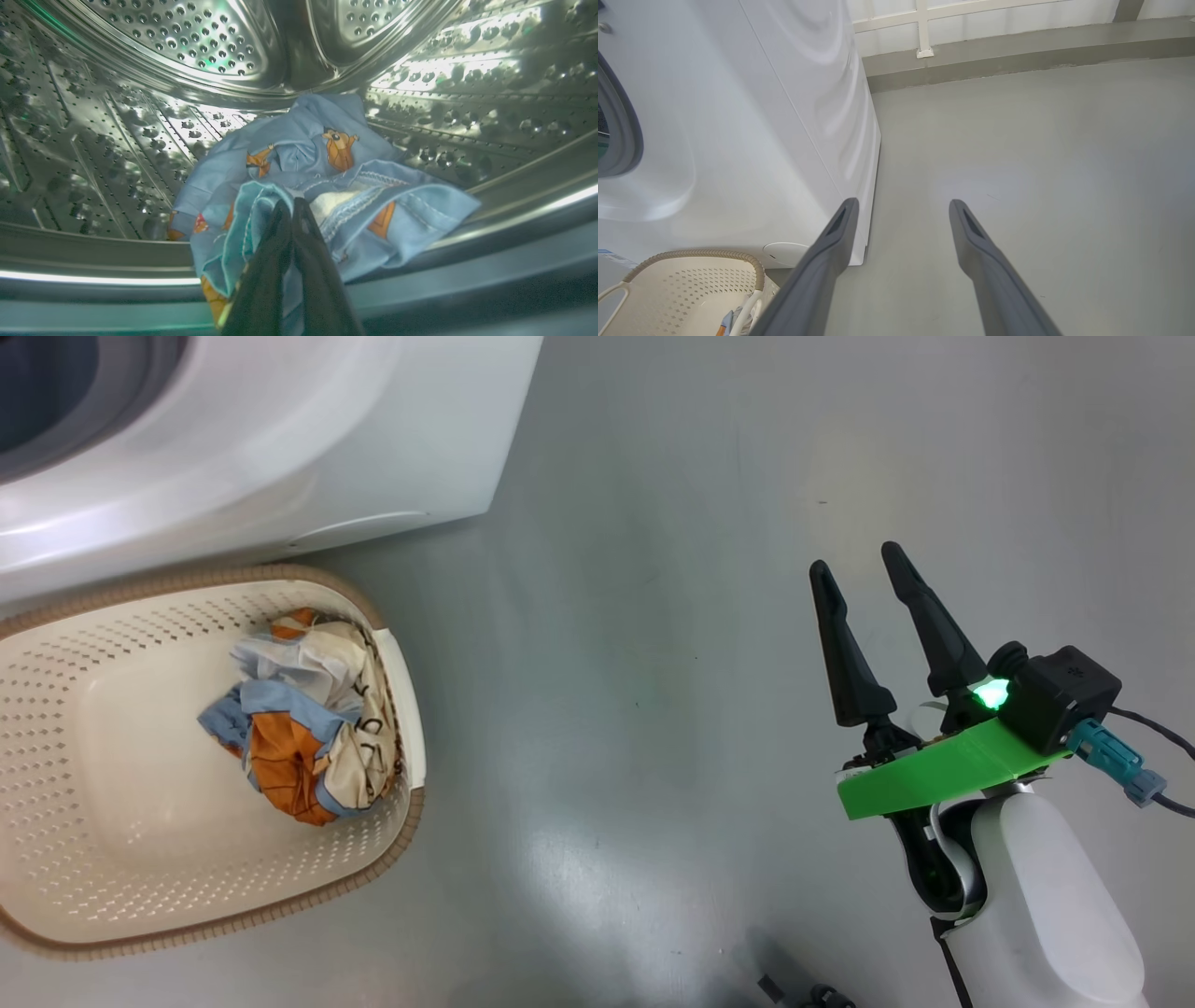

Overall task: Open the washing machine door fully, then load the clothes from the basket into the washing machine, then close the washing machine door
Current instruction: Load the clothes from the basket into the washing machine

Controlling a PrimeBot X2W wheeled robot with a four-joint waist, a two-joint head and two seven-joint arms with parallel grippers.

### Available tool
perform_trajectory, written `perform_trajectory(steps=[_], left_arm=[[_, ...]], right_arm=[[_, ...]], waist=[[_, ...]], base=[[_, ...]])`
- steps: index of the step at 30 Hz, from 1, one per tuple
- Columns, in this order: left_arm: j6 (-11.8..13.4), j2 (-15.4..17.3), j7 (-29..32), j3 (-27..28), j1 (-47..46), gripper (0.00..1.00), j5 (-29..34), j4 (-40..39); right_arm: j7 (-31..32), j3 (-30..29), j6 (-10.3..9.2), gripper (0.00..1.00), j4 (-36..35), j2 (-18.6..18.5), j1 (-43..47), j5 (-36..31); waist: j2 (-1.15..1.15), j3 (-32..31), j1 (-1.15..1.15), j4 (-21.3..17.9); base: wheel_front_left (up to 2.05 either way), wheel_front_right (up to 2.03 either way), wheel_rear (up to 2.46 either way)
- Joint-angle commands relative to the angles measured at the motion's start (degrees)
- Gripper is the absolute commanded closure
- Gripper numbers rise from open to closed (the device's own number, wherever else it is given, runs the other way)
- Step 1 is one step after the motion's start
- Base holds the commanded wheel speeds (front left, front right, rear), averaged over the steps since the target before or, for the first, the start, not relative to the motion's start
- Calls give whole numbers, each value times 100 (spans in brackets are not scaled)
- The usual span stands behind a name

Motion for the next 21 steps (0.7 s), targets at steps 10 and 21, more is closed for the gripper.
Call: perform_trajectory(steps=[10, 21], left_arm=[[-98, 230, -198, 21, -64, 0, -183, 152], [-141, -38, -455, 457, 933, 0, -774, -1044]], right_arm=[[-42, 96, 53, 0, -108, -7, 69, 78], [-42, 15, 53, 0, -97, -124, 184, 37]], waist=[[0, -84, 0, 76], [0, -351, 0, 292]], base=[[0, 0, 0], [0, 0, 0]])
